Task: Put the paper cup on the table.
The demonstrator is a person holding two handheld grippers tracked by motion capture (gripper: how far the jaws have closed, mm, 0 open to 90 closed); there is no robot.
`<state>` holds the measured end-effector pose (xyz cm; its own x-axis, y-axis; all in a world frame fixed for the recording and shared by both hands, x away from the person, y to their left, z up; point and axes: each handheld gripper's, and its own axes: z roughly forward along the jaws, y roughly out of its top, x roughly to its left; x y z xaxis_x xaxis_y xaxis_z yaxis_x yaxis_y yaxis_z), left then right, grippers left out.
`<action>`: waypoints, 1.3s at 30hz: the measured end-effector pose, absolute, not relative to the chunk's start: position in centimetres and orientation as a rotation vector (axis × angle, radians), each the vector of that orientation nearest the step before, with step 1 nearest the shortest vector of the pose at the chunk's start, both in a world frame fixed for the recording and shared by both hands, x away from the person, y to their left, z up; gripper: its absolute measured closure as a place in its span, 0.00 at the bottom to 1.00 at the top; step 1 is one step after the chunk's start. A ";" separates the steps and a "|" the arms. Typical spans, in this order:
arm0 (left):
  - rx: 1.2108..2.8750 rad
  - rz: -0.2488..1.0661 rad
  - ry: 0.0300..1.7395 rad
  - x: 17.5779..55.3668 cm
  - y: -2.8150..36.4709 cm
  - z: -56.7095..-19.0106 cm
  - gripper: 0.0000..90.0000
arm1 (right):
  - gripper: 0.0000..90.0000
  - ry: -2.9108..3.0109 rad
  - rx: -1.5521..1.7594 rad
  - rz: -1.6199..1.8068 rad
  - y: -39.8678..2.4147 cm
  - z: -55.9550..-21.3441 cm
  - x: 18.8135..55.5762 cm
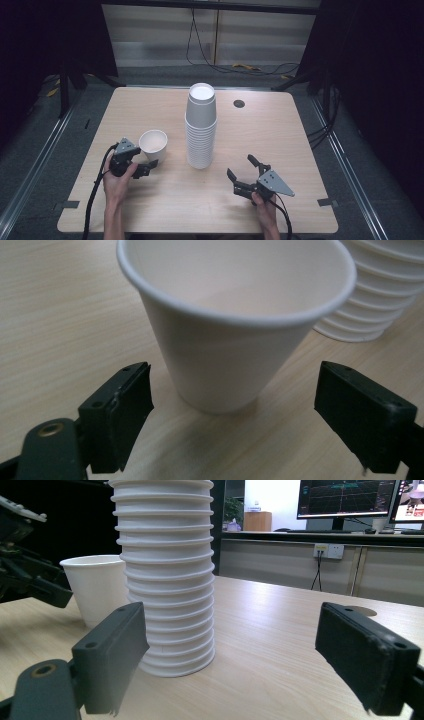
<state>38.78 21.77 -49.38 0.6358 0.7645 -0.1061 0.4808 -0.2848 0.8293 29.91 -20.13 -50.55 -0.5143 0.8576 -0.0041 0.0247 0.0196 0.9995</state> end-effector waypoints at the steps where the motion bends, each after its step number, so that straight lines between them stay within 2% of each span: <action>1: 1.934 0.408 0.976 38.4 21.9 -49.5 0.17 | 0.15 1.626 0.916 1.571 -20.1 -50.5 29.9; 5: 1.844 0.408 0.940 36.9 22.2 -49.6 0.17 | 0.15 1.627 0.914 1.578 -20.1 -50.6 29.9; 11: 1.828 0.471 0.893 34.8 21.6 -49.2 0.17 | 0.15 1.627 0.919 1.574 -20.1 -50.5 29.9; 14: 1.736 0.457 0.853 33.8 21.1 -49.1 0.17 | 0.15 1.627 0.913 1.576 -20.1 -50.6 29.9; 19: 1.677 0.508 0.806 32.8 19.9 -49.3 0.17 | 0.15 1.626 0.914 1.576 -20.1 -50.6 29.9; 28: 1.682 0.492 0.790 32.2 17.3 -49.8 0.17 | 0.15 1.626 0.915 1.572 -20.1 -50.6 29.9; 30: 1.692 0.516 0.793 32.1 16.9 -49.7 0.17 | 0.15 1.626 0.918 1.572 -20.1 -50.6 29.9; 34: 1.647 0.471 0.792 31.5 16.5 -50.1 0.17 | 0.15 1.624 0.915 1.572 -20.1 -50.6 29.9; 39: 1.654 0.476 0.797 31.0 15.9 -50.8 0.17 | 0.15 1.625 0.915 1.571 -20.1 -50.6 29.9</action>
